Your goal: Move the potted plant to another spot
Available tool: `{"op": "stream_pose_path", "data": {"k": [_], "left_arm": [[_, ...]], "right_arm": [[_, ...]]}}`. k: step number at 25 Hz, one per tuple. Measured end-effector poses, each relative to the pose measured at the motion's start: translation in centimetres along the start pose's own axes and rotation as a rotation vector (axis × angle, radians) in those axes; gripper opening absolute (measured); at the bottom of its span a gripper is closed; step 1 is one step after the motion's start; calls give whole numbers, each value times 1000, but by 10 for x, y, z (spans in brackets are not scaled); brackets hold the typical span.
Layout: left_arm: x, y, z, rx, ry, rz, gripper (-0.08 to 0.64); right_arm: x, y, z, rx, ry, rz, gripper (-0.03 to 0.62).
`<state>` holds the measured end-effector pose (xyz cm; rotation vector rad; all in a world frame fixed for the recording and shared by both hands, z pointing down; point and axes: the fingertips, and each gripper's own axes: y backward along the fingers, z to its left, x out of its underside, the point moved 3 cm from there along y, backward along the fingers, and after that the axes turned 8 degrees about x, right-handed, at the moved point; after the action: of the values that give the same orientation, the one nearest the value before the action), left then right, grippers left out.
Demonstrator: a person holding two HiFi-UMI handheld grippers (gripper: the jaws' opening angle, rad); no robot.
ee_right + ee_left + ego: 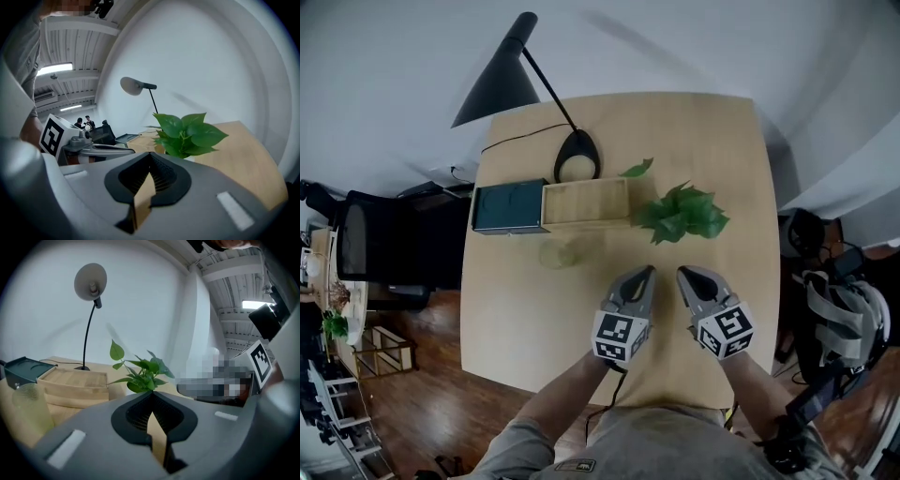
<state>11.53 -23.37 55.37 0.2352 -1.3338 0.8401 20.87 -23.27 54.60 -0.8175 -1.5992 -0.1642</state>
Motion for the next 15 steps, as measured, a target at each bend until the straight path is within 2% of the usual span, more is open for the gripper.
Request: {"op": "stream_pose_path", "data": {"k": [8,15], "left_arm": [[31,-41,34,-10,49,87,3],[38,-58,56,-33,-11,95,3]], "right_arm": [[36,-42,-24,12,1,103,5],[49,-57,-47,41,80,154,18]]}}
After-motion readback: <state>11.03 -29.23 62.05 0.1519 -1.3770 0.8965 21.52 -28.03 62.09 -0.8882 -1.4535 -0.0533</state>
